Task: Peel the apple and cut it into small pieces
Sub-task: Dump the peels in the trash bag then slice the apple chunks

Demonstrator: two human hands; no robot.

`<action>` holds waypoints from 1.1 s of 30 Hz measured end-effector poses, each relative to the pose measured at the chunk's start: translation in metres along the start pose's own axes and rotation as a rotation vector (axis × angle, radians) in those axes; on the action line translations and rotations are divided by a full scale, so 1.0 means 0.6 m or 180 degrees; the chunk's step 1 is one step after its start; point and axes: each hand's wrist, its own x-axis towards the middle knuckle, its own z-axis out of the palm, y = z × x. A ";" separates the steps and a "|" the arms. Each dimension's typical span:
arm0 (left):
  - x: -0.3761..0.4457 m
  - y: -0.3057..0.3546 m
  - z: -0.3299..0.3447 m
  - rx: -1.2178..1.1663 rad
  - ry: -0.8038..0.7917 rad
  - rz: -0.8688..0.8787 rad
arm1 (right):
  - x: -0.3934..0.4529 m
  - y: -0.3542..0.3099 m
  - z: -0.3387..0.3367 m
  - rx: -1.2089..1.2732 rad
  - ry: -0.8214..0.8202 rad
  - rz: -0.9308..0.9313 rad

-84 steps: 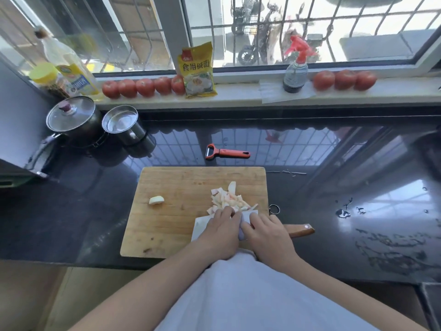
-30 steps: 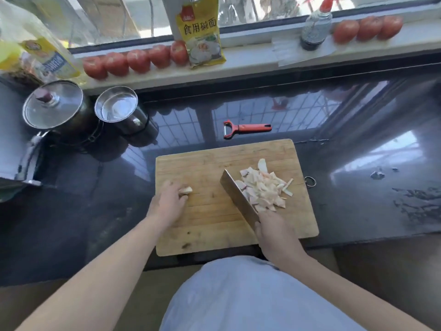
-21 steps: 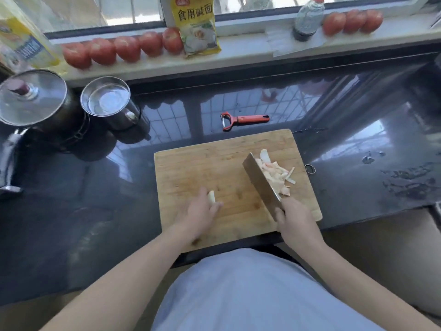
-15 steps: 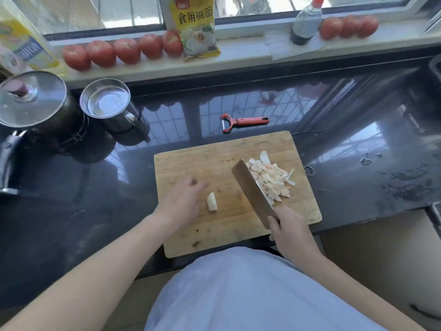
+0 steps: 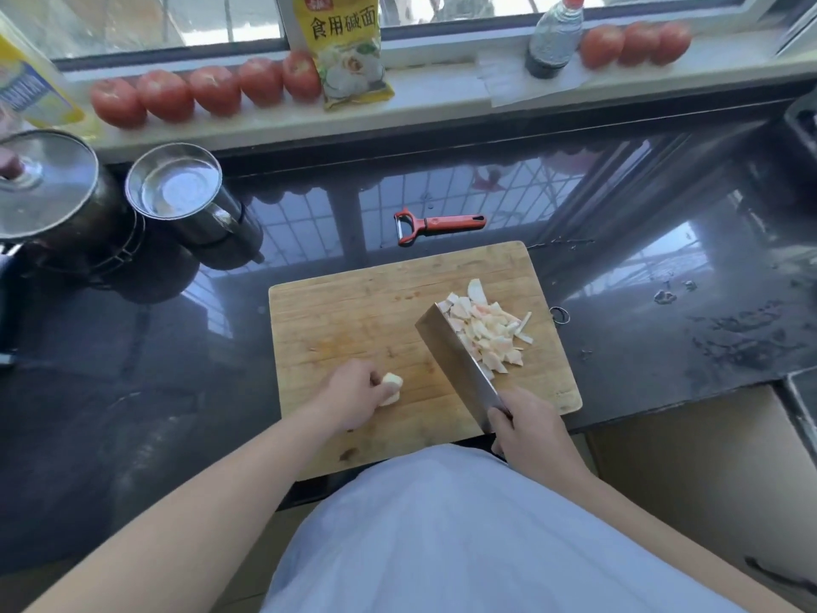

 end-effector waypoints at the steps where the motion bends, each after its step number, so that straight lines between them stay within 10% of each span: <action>1: -0.001 -0.006 0.006 -0.0040 -0.0030 -0.0126 | 0.001 0.000 -0.003 0.0028 -0.0015 0.0031; 8: -0.038 -0.038 -0.031 -0.1597 -0.0119 -0.0980 | 0.010 0.003 -0.009 0.0117 -0.0137 0.0092; 13: -0.054 -0.019 -0.025 -0.0737 0.1389 -0.0986 | 0.015 0.003 -0.008 0.0089 -0.0212 0.0062; 23: -0.038 0.032 0.079 -0.0749 0.1263 0.0389 | 0.003 -0.002 -0.005 -0.0501 0.0262 -0.0697; 33: -0.035 0.057 0.095 -0.1830 0.1105 -0.0876 | -0.011 0.000 0.018 -0.1153 -0.0331 -0.0514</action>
